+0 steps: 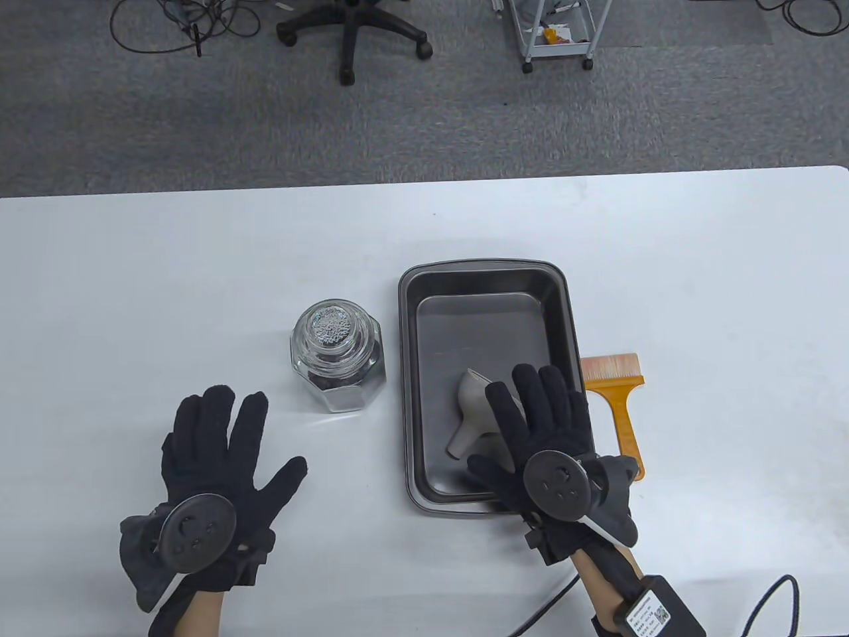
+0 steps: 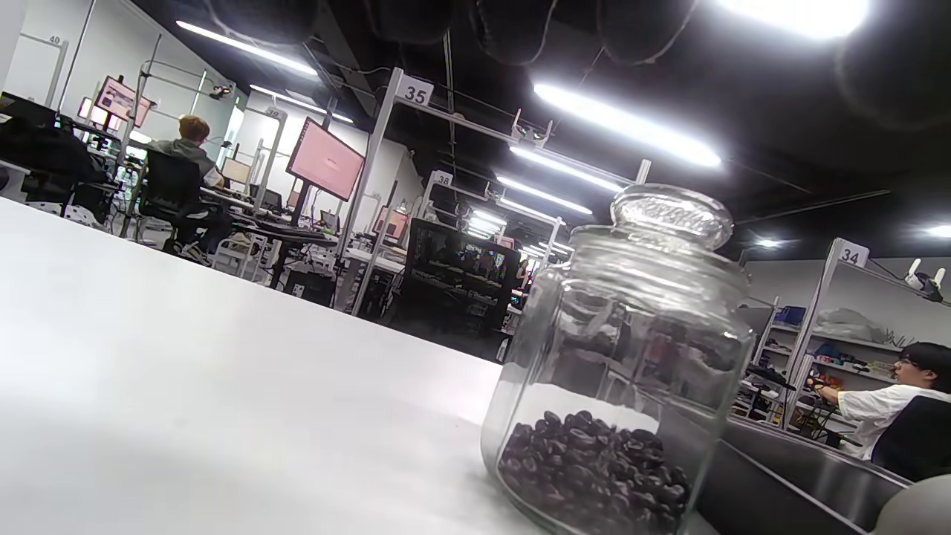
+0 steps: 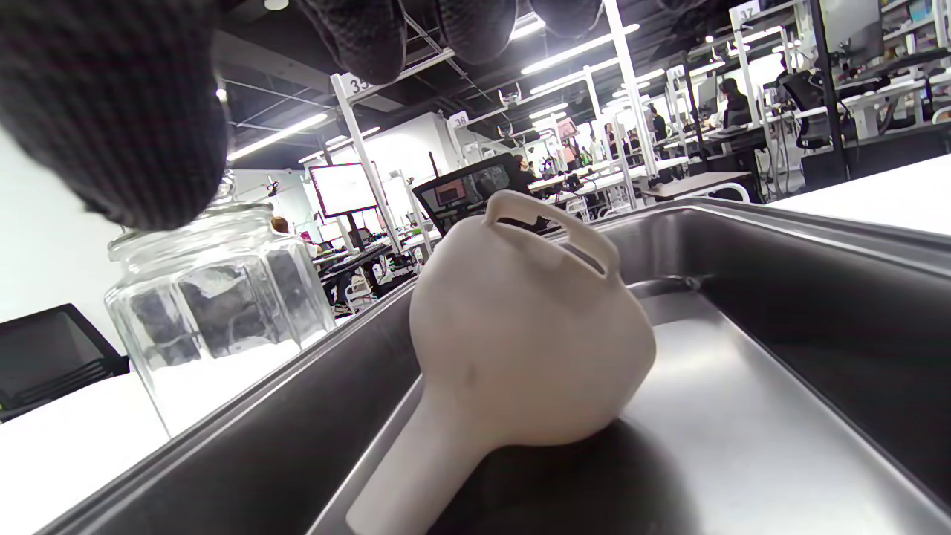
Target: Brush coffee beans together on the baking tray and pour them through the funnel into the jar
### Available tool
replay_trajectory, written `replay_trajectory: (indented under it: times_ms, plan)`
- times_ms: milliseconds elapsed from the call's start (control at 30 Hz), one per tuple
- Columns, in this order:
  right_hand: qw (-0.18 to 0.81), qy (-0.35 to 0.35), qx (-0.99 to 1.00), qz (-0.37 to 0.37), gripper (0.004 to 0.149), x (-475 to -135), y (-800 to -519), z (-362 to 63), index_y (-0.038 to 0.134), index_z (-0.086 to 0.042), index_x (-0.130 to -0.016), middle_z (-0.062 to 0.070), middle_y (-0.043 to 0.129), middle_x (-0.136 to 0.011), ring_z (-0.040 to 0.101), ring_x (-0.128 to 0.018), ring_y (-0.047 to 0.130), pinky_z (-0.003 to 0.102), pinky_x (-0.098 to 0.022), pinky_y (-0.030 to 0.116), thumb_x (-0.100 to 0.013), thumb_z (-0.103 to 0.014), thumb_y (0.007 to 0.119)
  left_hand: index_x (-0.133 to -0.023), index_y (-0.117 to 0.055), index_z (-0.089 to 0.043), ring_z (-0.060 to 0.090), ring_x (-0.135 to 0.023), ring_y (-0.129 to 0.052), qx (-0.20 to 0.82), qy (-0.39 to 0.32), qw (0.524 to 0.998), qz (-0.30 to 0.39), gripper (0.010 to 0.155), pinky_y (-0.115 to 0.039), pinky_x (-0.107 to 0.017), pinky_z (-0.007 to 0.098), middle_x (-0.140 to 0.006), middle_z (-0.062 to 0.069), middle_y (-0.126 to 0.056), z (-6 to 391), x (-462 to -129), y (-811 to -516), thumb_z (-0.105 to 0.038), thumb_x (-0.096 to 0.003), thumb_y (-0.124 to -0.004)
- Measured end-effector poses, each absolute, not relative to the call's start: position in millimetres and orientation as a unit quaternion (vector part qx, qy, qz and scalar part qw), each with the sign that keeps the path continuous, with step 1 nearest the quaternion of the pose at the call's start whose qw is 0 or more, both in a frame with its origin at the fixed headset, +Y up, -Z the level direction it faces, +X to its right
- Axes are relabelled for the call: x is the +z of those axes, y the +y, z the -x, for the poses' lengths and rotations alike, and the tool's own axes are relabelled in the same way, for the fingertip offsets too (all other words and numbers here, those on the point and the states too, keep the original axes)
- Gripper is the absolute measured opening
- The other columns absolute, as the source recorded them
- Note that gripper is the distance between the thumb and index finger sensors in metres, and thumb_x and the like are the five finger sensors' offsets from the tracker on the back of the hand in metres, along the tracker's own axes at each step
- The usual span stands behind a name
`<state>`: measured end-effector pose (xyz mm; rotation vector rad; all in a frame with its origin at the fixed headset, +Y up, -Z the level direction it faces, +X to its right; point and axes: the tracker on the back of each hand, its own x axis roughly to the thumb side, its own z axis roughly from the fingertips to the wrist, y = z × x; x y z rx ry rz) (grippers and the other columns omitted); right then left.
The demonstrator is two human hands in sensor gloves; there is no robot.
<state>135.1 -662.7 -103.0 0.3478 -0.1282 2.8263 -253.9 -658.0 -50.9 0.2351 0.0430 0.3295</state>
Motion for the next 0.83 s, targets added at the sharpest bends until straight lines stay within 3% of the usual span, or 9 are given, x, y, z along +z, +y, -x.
replay_trajectory:
  times_ms: [367, 833]
  plan:
    - [0.112, -0.037, 0.986, -0.120, 0.088, -104, -674, -128, 0.045, -0.037, -0.107, 0.004, 0.037, -0.121, 0.036, -0.111, 0.036, 0.063, -0.077, 0.040, -0.036, -0.071, 0.085, -0.111, -0.039, -0.055, 0.032, -0.120, -0.033, 0.171, 0.028, 0.980, -0.096, 0.087, -0.044, -0.081, 0.065, -0.129, -0.009, -0.036, 270, -60, -687, -0.087, -0.0384, -0.074]
    - [0.102, -0.021, 0.988, -0.114, 0.088, -109, -681, -123, 0.043, -0.036, -0.106, 0.005, 0.038, -0.120, 0.037, -0.110, 0.037, 0.062, -0.077, 0.041, -0.036, -0.070, 0.085, -0.111, -0.038, -0.055, 0.031, -0.121, -0.034, 0.165, 0.023, 0.983, -0.077, 0.087, -0.044, -0.081, 0.065, -0.129, -0.009, -0.035, 268, -73, -694, -0.087, -0.0384, -0.074]
